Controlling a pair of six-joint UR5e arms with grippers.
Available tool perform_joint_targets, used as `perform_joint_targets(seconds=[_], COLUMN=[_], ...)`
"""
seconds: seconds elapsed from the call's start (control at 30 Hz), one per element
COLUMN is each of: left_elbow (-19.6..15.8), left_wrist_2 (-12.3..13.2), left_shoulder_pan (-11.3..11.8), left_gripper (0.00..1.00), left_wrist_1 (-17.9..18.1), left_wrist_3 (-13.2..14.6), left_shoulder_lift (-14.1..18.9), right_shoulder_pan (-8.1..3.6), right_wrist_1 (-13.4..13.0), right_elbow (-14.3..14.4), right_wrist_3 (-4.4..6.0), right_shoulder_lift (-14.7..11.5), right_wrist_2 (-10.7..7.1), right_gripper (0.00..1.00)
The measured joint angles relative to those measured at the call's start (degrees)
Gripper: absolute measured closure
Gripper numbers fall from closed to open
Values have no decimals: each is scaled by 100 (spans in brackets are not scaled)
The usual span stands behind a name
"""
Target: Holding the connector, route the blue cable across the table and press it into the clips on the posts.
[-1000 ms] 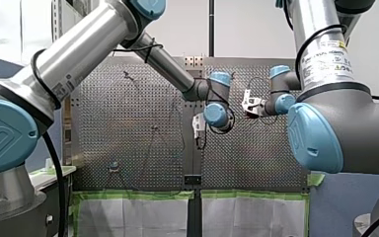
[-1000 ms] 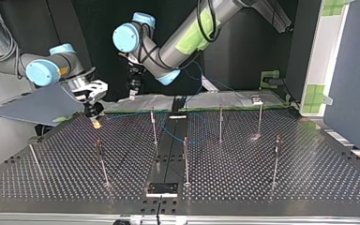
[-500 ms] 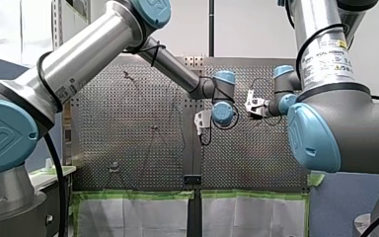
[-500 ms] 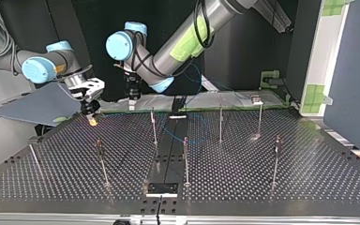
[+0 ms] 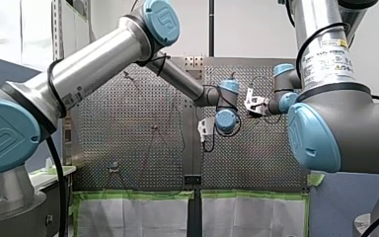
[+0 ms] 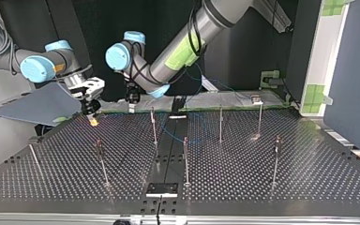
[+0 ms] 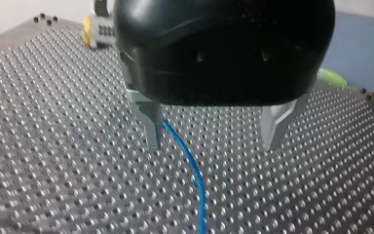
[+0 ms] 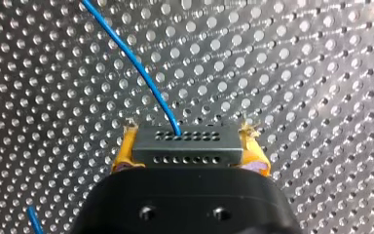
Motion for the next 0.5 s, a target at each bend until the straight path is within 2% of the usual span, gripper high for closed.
perform_joint_targets(seconds=[0.23,0.5], left_elbow=[287,339], left_wrist_2=[19,144], left_shoulder_pan=[133,216], left_gripper=[0,0], left_wrist_1=[89,117], left_wrist_3=[-4,-5], left_shoulder_lift=[-135,-144], right_shoulder_pan=[5,6], right_wrist_1=[-2,-10], right_elbow=[-1,-1], right_wrist_3=[4,5], right_shoulder_lift=[-6,-16], right_wrist_2=[-27,-30], right_gripper=[100,100])
